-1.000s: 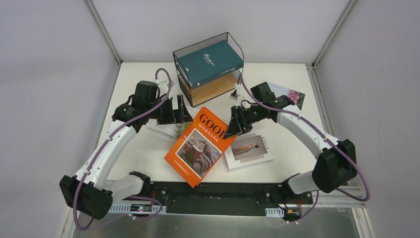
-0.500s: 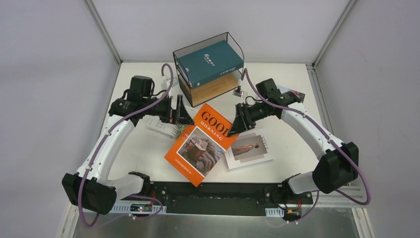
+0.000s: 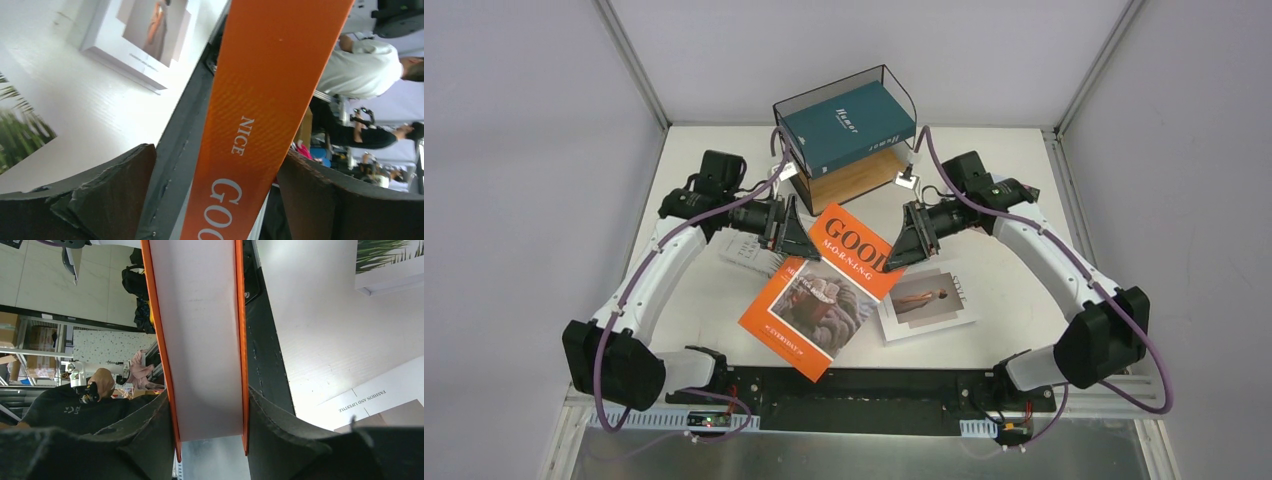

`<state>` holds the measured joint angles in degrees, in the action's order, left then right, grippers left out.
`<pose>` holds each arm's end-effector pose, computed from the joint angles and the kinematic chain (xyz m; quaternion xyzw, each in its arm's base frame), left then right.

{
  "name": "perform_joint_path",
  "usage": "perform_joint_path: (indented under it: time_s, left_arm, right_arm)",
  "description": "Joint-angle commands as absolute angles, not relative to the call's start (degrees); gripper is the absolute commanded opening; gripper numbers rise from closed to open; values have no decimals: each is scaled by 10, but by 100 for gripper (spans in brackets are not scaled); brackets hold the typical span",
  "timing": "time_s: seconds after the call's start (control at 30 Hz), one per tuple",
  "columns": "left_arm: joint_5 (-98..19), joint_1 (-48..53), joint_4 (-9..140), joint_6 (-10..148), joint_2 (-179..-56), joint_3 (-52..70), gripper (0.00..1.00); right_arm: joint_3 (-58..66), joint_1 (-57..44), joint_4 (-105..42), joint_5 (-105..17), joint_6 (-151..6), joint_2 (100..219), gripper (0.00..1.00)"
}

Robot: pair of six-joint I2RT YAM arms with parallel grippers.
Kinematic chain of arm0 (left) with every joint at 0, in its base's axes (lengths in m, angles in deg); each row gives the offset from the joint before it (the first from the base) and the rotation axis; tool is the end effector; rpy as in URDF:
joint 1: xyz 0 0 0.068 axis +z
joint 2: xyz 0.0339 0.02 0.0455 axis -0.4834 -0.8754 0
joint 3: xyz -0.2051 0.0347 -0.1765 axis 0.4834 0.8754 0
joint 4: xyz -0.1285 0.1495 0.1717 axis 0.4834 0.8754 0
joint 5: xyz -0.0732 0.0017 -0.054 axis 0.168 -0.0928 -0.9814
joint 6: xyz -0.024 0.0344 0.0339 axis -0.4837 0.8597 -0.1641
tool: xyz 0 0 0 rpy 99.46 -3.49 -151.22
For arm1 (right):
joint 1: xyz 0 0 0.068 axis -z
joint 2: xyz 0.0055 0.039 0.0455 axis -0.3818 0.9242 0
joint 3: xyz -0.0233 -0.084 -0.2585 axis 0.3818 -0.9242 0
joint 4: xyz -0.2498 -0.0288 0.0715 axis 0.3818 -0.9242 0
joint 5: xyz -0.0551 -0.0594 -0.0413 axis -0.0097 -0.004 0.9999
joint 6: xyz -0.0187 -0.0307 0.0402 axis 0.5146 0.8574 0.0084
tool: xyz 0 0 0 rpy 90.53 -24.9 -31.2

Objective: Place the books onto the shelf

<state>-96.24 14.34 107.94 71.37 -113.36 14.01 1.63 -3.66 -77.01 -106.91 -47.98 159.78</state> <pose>0.2322 -0.0937 0.3442 0.2443 0.7667 -0.5521 0.2185 0.2384 0.1543 0.3282 -0.4518 0.6580 0.5658 0.2069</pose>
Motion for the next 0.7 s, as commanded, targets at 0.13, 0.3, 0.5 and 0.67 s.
perform_joint_path:
  time_s: [0.13,0.3,0.5,0.67]
  left_arm:
    - [-1099,138,1085,754,-1150,128,40]
    - [-1104,138,1084,755,-1148,127,17]
    - [-1043,139,1083,718,-1157,106,10]
    - [-964,139,1027,620,-1158,68,7]
  right_arm:
    - [65,-36,-776,-1094,-476,1630,5]
    - [54,-28,-718,-1038,-548,1629,67]
    - [15,33,-657,-884,-668,1572,86]
    - [-39,84,-600,-708,-783,1479,100]
